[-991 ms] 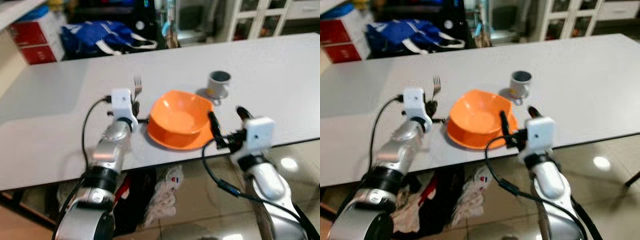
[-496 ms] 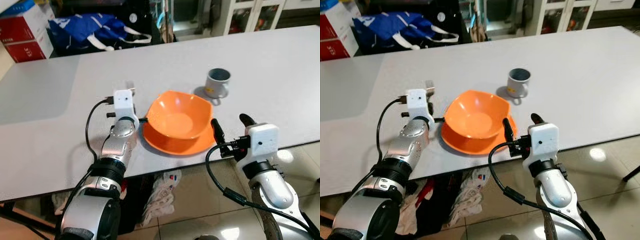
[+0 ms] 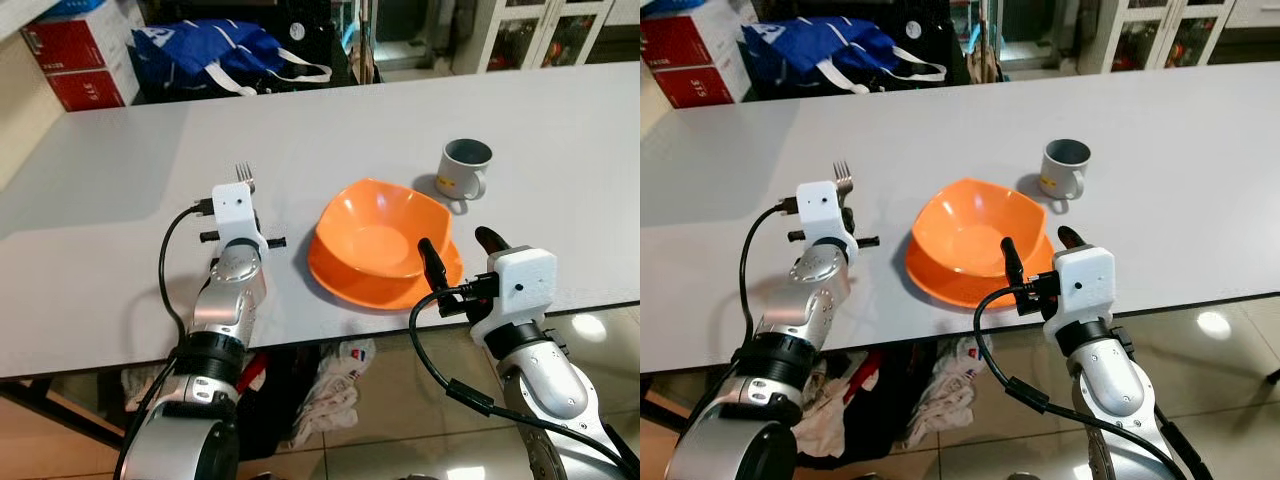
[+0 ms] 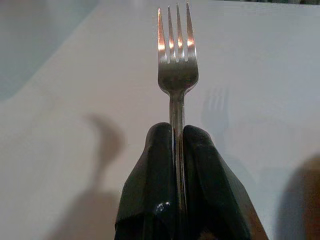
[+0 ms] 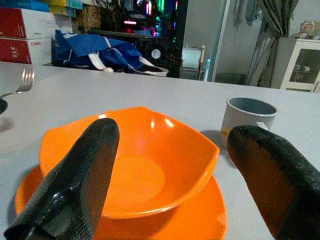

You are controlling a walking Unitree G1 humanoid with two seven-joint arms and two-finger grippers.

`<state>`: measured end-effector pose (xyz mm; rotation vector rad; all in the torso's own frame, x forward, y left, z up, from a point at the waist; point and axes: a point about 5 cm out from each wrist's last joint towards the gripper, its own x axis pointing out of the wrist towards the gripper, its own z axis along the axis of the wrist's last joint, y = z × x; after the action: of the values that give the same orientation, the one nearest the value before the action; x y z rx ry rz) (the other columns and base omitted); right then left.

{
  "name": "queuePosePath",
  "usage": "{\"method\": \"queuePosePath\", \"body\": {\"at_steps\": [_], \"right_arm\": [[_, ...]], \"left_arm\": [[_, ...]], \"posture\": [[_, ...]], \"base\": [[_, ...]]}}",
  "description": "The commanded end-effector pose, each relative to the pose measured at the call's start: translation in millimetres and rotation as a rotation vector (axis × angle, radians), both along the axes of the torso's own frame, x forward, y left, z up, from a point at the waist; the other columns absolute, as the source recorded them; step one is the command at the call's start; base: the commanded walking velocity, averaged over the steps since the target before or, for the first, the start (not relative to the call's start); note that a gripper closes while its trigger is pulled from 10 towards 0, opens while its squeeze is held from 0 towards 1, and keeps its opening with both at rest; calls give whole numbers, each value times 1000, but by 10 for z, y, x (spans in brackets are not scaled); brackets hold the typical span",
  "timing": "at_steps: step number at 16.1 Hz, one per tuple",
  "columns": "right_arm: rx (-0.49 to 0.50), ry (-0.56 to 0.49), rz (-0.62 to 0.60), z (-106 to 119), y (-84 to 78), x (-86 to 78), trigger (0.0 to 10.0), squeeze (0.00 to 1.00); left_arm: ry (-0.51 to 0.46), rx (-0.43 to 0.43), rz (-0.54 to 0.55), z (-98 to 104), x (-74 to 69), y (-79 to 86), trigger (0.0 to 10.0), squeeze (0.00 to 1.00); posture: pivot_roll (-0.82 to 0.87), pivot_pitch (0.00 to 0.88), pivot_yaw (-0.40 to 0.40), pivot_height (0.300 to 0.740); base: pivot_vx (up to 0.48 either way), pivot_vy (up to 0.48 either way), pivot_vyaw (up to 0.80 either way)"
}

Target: Setting the table

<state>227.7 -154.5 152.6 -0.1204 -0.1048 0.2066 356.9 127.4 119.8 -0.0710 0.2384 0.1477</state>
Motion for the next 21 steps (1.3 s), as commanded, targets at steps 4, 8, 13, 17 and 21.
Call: {"method": "queuePosePath", "body": {"at_steps": [4,8,13,17,21], "right_arm": [[10,0,20,6,70,7,10000,0],[7,3,16,11,57,-23,10000,0],[-3,15,11,12,30,-83,10000,0],[-3,25,12,-1,40,-104,10000,0],[-3,33,15,-14,45,-112,10000,0]], "left_arm": [[51,3,-71,-92,-38,-93,0,0],[123,10,-83,-274,-86,-120,0,0],[162,11,-122,-367,-85,-217,0,0],[158,17,-155,-377,-83,-288,0,0],[159,25,-143,-379,-70,-291,10000,0]], "posture": [[-226,0,92,740],[-239,1,92,740],[-260,23,92,740],[-262,32,97,740],[-262,36,96,740]], "base": [[0,0,0],[0,0,0],[0,0,0],[0,0,0],[0,0,0]]}}
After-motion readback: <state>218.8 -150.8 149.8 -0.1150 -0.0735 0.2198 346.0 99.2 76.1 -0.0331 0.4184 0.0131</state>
